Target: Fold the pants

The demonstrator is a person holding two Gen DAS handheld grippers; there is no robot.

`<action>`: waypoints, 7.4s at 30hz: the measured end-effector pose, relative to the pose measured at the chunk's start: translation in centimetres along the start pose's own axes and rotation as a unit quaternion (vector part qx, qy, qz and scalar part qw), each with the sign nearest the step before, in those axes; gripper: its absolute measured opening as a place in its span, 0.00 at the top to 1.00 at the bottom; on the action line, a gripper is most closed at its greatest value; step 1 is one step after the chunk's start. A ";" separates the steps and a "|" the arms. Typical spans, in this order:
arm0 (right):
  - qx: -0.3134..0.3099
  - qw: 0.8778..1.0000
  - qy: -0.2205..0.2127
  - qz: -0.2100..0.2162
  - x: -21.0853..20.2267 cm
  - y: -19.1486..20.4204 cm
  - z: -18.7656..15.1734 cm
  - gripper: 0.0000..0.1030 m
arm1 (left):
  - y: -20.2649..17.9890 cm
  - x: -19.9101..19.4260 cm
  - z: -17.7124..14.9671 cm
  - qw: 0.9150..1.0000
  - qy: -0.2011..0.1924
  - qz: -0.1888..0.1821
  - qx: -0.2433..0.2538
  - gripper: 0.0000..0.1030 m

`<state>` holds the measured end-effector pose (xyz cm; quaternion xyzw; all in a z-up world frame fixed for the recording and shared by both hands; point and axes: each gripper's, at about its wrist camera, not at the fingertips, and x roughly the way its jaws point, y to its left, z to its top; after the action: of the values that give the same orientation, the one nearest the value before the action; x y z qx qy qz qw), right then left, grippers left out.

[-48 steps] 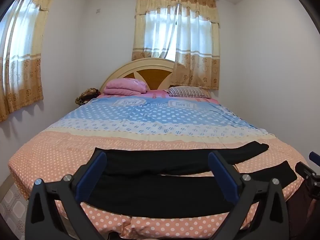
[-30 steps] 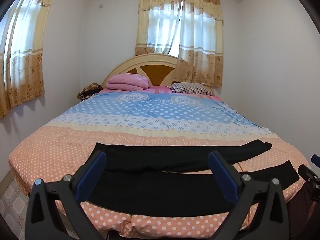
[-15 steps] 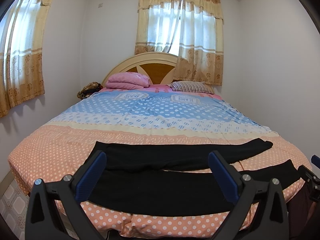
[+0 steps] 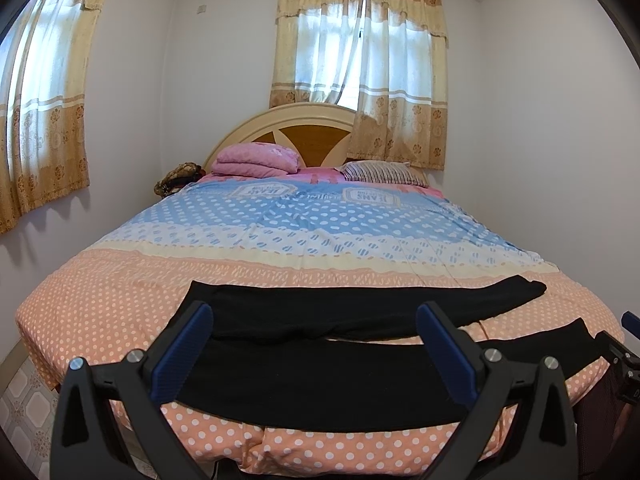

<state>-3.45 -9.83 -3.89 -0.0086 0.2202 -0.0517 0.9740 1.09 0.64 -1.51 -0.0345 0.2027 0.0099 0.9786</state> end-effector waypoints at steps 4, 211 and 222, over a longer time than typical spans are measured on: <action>0.000 1.000 0.001 -0.001 0.1 0.0 0.0 0.01 | 0.1 0.1 -0.1 1.000 0.001 -0.001 0.000 0.00; 0.145 0.985 0.090 -0.026 13.9 -28.5 -7.5 0.91 | 24.5 13.6 -11.9 0.994 0.082 -0.072 -0.031 0.86; 0.157 0.985 0.065 -0.031 12.6 -29.0 -7.1 0.91 | 24.6 12.8 -12.2 0.995 0.070 -0.070 -0.024 0.86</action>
<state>1.96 -39.91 -14.52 0.1416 0.2721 -0.1159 0.9447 7.18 24.34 -19.37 -0.0731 0.2671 -0.0564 0.9592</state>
